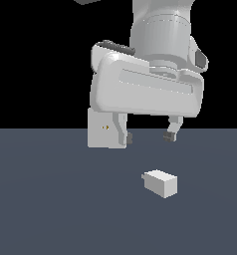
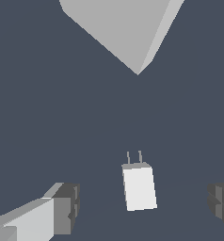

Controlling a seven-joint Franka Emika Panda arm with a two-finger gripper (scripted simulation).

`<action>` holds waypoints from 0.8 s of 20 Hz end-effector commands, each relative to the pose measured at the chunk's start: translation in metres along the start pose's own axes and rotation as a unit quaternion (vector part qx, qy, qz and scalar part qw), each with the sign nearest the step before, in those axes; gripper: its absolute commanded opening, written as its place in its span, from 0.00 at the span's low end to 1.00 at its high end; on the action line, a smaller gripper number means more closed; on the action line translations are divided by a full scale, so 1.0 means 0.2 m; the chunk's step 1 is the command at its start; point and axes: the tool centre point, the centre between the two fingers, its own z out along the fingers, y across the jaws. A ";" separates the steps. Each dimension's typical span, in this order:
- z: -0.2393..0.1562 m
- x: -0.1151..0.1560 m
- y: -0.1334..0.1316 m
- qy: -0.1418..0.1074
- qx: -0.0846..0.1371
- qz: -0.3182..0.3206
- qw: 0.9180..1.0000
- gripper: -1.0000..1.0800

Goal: Plug the charger into the wall socket.

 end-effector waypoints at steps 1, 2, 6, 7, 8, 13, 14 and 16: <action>0.03 -0.03 0.01 0.004 0.001 -0.015 1.000 0.96; 0.04 -0.04 0.02 0.005 0.002 -0.019 1.000 0.96; 0.07 -0.07 0.03 0.009 0.004 -0.034 0.999 0.96; 0.07 -0.08 0.03 0.009 0.004 -0.037 0.999 0.96; 0.08 -0.08 0.03 0.010 0.004 -0.039 0.999 0.96; 0.09 -0.09 0.04 0.011 0.006 -0.046 0.999 0.96; 0.09 -0.09 0.04 0.011 0.006 -0.047 0.999 0.96; 0.09 -0.09 0.04 0.011 0.006 -0.045 0.999 0.96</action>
